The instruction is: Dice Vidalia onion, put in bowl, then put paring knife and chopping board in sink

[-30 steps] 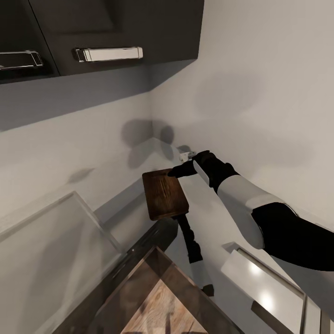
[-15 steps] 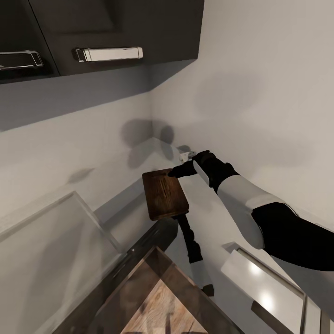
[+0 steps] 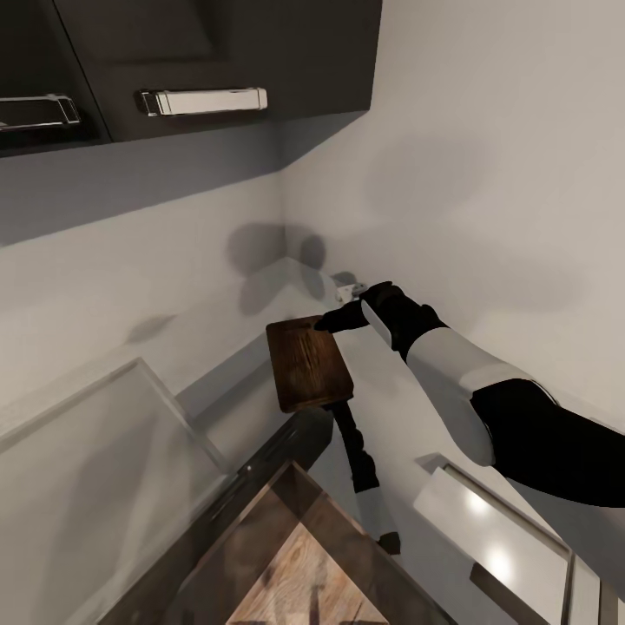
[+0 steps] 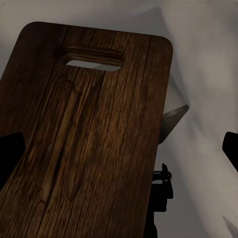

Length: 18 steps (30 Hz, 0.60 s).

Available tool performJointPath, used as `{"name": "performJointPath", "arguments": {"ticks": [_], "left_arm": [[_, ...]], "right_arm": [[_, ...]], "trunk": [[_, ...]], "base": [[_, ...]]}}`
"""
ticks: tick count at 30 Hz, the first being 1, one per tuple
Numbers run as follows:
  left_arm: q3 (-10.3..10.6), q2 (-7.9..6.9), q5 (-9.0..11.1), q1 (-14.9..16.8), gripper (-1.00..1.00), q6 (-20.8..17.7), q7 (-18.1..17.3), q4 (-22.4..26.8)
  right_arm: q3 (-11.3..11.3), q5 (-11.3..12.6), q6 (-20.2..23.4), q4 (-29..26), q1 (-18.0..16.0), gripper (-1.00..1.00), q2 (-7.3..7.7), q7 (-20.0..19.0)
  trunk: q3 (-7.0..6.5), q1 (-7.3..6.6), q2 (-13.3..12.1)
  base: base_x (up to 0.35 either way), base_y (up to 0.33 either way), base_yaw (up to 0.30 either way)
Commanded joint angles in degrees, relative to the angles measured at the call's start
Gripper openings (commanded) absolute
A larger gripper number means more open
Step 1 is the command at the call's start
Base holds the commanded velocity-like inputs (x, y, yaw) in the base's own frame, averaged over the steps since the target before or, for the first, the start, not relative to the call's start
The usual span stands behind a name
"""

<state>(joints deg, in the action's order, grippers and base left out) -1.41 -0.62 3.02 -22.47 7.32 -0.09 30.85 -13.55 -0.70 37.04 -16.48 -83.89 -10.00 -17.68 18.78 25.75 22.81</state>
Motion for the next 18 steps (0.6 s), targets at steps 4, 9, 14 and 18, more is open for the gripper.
{"name": "performJointPath", "arguments": {"ticks": [4,9,14,18], "left_arm": [[0.01,0.00,0.29,-0.03,1.00,0.06,-0.07,0.09],[0.01,-0.01,0.32,-0.03,1.00,0.06,0.00,0.01],[0.01,0.00,0.32,-0.03,1.00,0.06,-0.01,0.00],[0.01,-0.01,0.32,-0.03,1.00,0.06,0.00,0.00]], "right_arm": [[-0.16,-0.09,0.22,-0.04,-0.05,1.00,0.00,-0.16],[-0.16,-0.09,0.22,-0.04,-0.05,1.00,0.00,-0.16],[-0.16,-0.09,0.21,-0.04,-0.05,1.00,0.00,-0.16],[-0.16,-0.09,0.21,-0.04,-0.05,1.00,0.00,-0.16]], "trunk": [[0.09,0.04,0.10],[0.09,0.04,0.10],[0.09,0.04,0.10],[0.09,0.04,0.10]], "base": [[0.044,0.000,0.000],[0.093,0.000,0.000],[0.082,0.000,0.000],[0.078,0.000,0.000]]}}
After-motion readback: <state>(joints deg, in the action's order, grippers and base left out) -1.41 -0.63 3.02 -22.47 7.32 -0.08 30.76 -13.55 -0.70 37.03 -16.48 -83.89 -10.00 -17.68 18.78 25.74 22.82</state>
